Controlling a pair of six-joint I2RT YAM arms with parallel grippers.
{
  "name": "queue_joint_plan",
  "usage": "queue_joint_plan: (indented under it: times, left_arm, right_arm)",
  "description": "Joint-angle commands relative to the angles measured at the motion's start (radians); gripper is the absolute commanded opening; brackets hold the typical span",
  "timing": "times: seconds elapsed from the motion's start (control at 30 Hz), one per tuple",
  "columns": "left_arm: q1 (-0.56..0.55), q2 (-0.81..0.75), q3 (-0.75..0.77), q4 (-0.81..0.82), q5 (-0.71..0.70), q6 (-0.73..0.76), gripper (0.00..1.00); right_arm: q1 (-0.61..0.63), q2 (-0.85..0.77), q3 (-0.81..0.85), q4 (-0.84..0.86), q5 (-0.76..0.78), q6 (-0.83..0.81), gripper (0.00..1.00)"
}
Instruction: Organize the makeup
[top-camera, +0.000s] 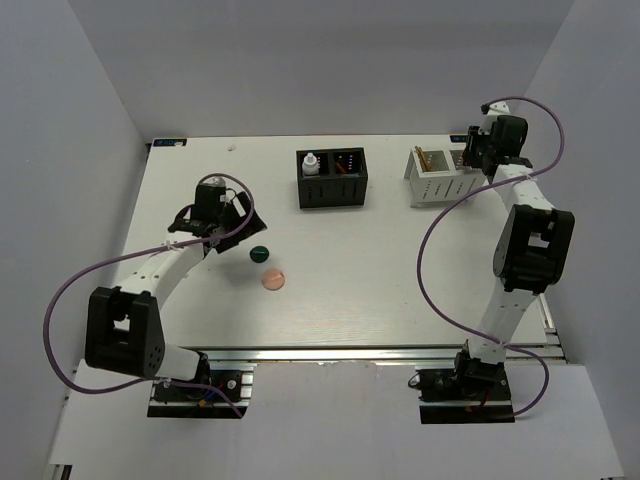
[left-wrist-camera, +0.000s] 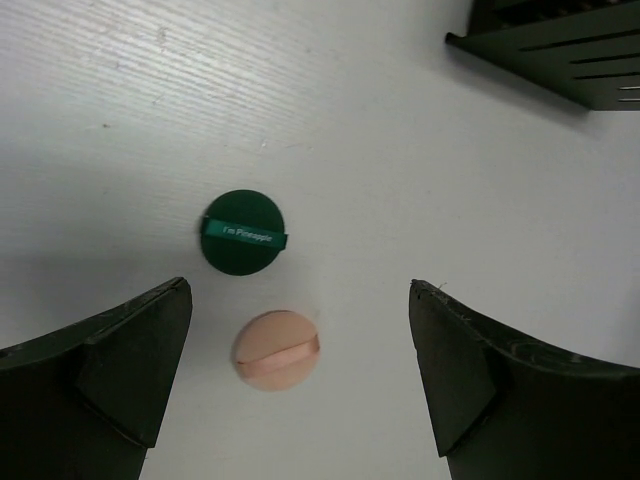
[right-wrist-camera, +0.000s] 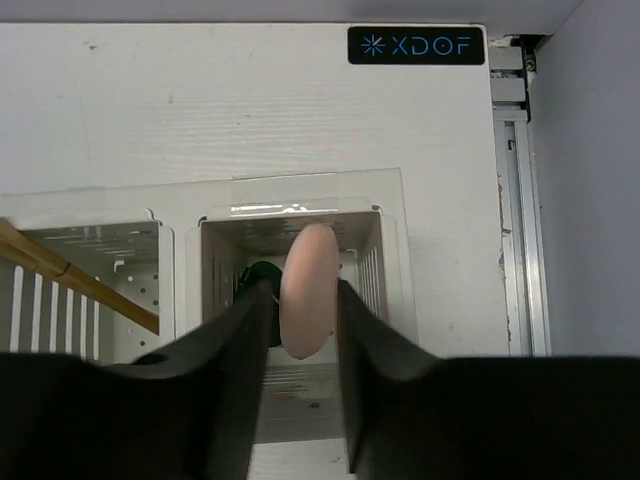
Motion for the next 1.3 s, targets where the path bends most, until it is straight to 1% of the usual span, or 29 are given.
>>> queue_joint_plan:
  times: [0.0, 0.03, 0.07, 0.1, 0.17, 0.2, 0.37, 0.43, 0.47, 0.53, 0.6, 0.63, 0.73, 0.8, 0.97, 1.03, 1.13, 1.17, 1.2, 1.27]
  left_arm:
    - [0.005, 0.017, 0.010, -0.063, -0.061, 0.040, 0.98]
    - [0.005, 0.041, 0.021, -0.071, -0.070, 0.048, 0.98]
    - [0.005, 0.057, 0.024, -0.083, -0.073, 0.053, 0.98]
    - [0.004, 0.074, 0.032, -0.092, -0.073, 0.054, 0.98]
    - [0.004, 0.129, 0.056, -0.109, -0.075, 0.067, 0.98]
    - [0.002, 0.147, 0.067, -0.115, -0.108, 0.073, 0.98]
    - [-0.054, 0.273, 0.153, -0.183, -0.150, 0.114, 0.98]
    - [-0.074, 0.298, 0.174, -0.186, -0.162, 0.119, 0.98]
    - [-0.078, 0.315, 0.176, -0.183, -0.164, 0.117, 0.98]
    - [-0.081, 0.327, 0.174, -0.178, -0.170, 0.110, 0.93]
    - [-0.079, 0.341, 0.174, -0.169, -0.168, 0.105, 0.85]
    - [-0.079, 0.345, 0.174, -0.167, -0.167, 0.103, 0.73]
    - [-0.081, 0.364, 0.176, -0.161, -0.164, 0.099, 0.59]
    - [-0.081, 0.371, 0.174, -0.158, -0.167, 0.099, 0.56]
    - [-0.079, 0.404, 0.170, -0.140, -0.156, 0.099, 0.46]
    - [-0.081, 0.413, 0.162, -0.123, -0.147, 0.094, 0.45]
    - [-0.081, 0.419, 0.154, -0.109, -0.129, 0.090, 0.37]
    - [-0.081, 0.424, 0.154, -0.100, -0.124, 0.090, 0.34]
    - [-0.081, 0.427, 0.151, -0.095, -0.113, 0.090, 0.26]
    - [-0.079, 0.424, 0.147, -0.079, -0.104, 0.088, 0.18]
  right_arm:
    - [-0.001, -0.025, 0.030, 0.066, 0.000, -0.027, 0.43]
    - [-0.003, -0.031, 0.020, 0.063, -0.003, -0.027, 0.48]
    - [-0.003, -0.045, 0.013, 0.064, -0.005, -0.024, 0.56]
    - [-0.003, -0.054, 0.009, 0.064, -0.011, -0.021, 0.58]
    - [-0.004, -0.083, -0.004, 0.061, -0.020, 0.001, 0.60]
    - [-0.009, -0.094, -0.008, 0.060, -0.025, 0.012, 0.60]
    - [-0.020, -0.174, -0.042, 0.055, -0.048, 0.076, 0.60]
    - [-0.024, -0.192, -0.051, 0.054, -0.068, 0.081, 0.60]
    - [-0.026, -0.210, -0.065, 0.052, -0.074, 0.110, 0.60]
    - [-0.026, -0.229, -0.079, 0.052, -0.091, 0.122, 0.60]
    - [-0.024, -0.253, -0.103, 0.052, -0.106, 0.143, 0.60]
    - [-0.026, -0.269, -0.109, 0.052, -0.112, 0.150, 0.60]
    - [-0.024, -0.295, -0.140, 0.052, -0.128, 0.174, 0.60]
    - [-0.026, -0.307, -0.161, 0.052, -0.138, 0.191, 0.60]
    - [-0.023, -0.358, -0.198, 0.052, -0.178, 0.219, 0.60]
    - [-0.018, -0.391, -0.227, 0.052, -0.233, 0.217, 0.60]
    - [0.002, -0.453, -0.263, 0.052, -0.362, 0.177, 0.60]
    - [0.012, -0.471, -0.289, 0.055, -0.473, 0.130, 0.60]
    - [0.016, -0.485, -0.304, 0.058, -0.531, 0.107, 0.60]
    - [0.044, -0.529, -0.345, 0.064, -0.650, 0.056, 0.60]
